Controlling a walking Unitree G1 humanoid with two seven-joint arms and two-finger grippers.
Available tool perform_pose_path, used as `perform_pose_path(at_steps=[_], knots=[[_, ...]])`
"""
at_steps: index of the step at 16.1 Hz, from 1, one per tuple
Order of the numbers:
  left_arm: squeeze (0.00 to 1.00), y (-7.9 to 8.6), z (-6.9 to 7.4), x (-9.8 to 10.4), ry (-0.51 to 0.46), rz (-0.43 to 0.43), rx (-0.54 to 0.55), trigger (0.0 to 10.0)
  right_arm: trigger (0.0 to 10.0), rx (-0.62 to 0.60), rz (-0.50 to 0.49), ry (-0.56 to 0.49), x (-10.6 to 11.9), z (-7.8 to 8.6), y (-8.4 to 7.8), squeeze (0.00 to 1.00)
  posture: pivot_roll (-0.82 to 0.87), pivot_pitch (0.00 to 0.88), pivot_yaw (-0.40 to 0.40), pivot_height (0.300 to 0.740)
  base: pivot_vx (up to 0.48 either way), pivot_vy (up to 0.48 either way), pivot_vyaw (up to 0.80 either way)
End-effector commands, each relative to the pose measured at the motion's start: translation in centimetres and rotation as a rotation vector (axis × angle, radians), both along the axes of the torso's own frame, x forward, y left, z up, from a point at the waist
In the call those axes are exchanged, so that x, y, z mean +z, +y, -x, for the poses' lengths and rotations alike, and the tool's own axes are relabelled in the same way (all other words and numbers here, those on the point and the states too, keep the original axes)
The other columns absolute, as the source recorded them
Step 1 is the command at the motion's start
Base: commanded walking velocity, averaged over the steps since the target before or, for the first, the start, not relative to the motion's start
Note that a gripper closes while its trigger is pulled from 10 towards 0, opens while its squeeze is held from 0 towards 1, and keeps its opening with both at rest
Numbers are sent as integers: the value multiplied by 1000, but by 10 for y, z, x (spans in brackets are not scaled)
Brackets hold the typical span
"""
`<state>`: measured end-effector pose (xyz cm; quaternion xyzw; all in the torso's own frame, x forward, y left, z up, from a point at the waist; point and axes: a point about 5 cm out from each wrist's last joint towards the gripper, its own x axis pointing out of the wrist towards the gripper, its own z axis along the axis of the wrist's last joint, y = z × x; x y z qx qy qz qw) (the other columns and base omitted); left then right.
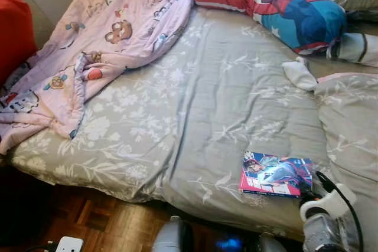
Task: Clean up the room
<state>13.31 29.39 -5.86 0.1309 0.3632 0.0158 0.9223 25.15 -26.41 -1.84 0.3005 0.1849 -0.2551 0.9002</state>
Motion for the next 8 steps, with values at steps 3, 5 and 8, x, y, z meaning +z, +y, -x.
perform_pose_path(at_steps=[3,5,8], knots=[[0,1,11,-7,68,-1,33,10000,10000,-1,23,14,0,1,-2,0,313,224,127,660,0,0,0],[0,-6,5,-10,75,11,54,10000,10000,158,153,-5,9,-13,9,0,288,186,99,660,0,0,0],[0,-27,-22,-11,46,58,109,10000,10000,291,268,-104,18,-22,26,0,224,109,47,665,0,0,0]])
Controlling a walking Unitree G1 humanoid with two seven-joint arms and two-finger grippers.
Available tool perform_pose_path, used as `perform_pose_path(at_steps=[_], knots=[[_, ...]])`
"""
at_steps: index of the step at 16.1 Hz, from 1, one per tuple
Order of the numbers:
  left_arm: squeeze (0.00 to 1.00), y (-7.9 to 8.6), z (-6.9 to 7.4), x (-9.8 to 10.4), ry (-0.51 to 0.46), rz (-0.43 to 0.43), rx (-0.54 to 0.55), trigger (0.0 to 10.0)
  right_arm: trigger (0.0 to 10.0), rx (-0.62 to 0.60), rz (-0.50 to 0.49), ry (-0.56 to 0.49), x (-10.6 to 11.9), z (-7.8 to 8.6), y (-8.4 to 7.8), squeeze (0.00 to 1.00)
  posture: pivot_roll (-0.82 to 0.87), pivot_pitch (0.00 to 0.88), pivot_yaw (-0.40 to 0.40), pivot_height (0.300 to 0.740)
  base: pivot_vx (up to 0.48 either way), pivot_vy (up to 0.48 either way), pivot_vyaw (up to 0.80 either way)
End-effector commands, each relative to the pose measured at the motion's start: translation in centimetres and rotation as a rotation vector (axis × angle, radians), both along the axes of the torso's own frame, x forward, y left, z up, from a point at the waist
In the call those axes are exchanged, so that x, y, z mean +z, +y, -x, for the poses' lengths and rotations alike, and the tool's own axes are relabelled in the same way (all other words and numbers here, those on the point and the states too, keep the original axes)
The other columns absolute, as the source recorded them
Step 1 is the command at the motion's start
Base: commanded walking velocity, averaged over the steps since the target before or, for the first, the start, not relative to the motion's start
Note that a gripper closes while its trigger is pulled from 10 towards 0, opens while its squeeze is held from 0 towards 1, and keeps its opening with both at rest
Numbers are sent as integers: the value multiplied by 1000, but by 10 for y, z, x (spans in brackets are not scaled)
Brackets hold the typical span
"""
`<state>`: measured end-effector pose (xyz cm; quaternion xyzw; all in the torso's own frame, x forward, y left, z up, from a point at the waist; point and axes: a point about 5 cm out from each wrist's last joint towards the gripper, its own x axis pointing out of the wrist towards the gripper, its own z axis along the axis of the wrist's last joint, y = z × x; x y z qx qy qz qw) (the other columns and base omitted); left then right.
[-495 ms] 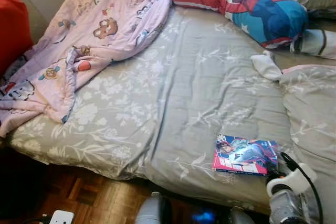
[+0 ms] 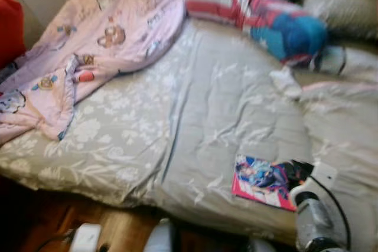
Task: Clean up the room
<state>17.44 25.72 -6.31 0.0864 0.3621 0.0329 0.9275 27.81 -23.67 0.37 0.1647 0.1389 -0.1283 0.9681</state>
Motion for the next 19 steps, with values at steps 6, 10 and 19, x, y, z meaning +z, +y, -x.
perform_pose_path(at_steps=[6,10,19], knots=[[0,-1,-9,0,13,42,155,10000,10000,88,20,318,-53,51,22,0,183,40,11,740,0,0,0],[0,-14,-10,-6,61,78,179,10000,10000,131,-40,521,-76,77,37,0,161,0,-22,740,0,0,0],[0,-7,-5,-8,106,68,170,10000,10000,248,119,687,-90,103,38,0,152,0,-15,740,0,160,89]])
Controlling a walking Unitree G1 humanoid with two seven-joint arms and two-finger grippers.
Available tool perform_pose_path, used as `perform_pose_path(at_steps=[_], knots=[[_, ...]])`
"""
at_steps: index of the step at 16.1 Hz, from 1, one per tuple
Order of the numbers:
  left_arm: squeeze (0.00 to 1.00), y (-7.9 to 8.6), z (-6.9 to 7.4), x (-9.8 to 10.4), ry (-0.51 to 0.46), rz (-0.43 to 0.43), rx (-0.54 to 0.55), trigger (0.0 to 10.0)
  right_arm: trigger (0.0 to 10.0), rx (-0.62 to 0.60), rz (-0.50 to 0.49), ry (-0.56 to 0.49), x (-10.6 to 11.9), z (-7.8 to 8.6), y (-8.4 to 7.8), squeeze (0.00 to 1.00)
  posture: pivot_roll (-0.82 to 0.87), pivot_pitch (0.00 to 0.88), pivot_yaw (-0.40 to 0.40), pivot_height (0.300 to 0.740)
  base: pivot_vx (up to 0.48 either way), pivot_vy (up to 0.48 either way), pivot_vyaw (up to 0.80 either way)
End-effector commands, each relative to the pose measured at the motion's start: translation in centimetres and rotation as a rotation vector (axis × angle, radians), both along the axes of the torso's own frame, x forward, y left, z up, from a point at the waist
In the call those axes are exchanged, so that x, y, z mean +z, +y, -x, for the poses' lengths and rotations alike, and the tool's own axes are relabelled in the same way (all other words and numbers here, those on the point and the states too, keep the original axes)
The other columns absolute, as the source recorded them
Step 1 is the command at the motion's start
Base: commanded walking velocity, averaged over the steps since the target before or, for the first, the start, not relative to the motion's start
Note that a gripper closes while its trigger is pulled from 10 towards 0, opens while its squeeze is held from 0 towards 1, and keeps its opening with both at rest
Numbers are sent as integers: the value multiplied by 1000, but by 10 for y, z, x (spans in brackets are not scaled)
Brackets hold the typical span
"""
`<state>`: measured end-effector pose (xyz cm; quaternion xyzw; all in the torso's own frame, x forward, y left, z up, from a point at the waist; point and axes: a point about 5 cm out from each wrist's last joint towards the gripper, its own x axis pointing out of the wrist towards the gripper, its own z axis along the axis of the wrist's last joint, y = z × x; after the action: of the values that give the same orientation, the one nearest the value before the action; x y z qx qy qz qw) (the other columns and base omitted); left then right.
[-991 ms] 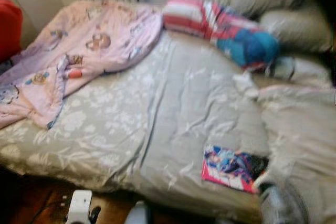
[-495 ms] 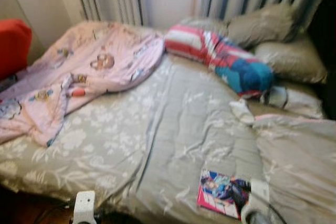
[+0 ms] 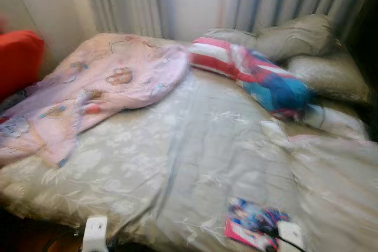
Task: Clean up the room
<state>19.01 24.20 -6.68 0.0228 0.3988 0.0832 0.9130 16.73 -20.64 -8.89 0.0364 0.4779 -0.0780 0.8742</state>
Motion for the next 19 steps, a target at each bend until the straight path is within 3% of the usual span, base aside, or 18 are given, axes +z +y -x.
perform_pose_path(at_steps=[1,4,9,11,13,15,17,19], knots=[[0,9,13,-5,48,-10,25,10000,10000,-5,-18,-38,4,-10,7,0,150,0,-14,740,0,480,800],[0,10,15,-5,46,-9,34,10000,10000,-42,-46,-34,3,-11,11,0,155,0,-13,740,0,480,0],[0,14,16,-5,60,-22,28,10000,10000,16,-46,-14,0,-6,16,0,158,0,-6,740,0,480,0],[0,22,18,-3,60,-35,31,10000,10000,61,-42,-15,1,-8,19,0,167,0,-9,740,0,480,794],[0,12,16,-5,57,-32,20,10000,10000,37,-53,-14,1,-8,19,0,171,0,-3,740,0,480,303],[0,13,16,-5,57,-34,19,10000,10000,36,-58,-20,1,-9,20,0,174,0,-2,740,0,480,0],[0,27,21,-2,60,-42,37,10000,10000,31,-60,-16,1,-9,21,0,172,0,2,740,0,480,0],[0,19,22,-5,69,-38,27,10000,10000,6,-79,-25,1,-9,22,0,162,0,6,740,0,480,0]])
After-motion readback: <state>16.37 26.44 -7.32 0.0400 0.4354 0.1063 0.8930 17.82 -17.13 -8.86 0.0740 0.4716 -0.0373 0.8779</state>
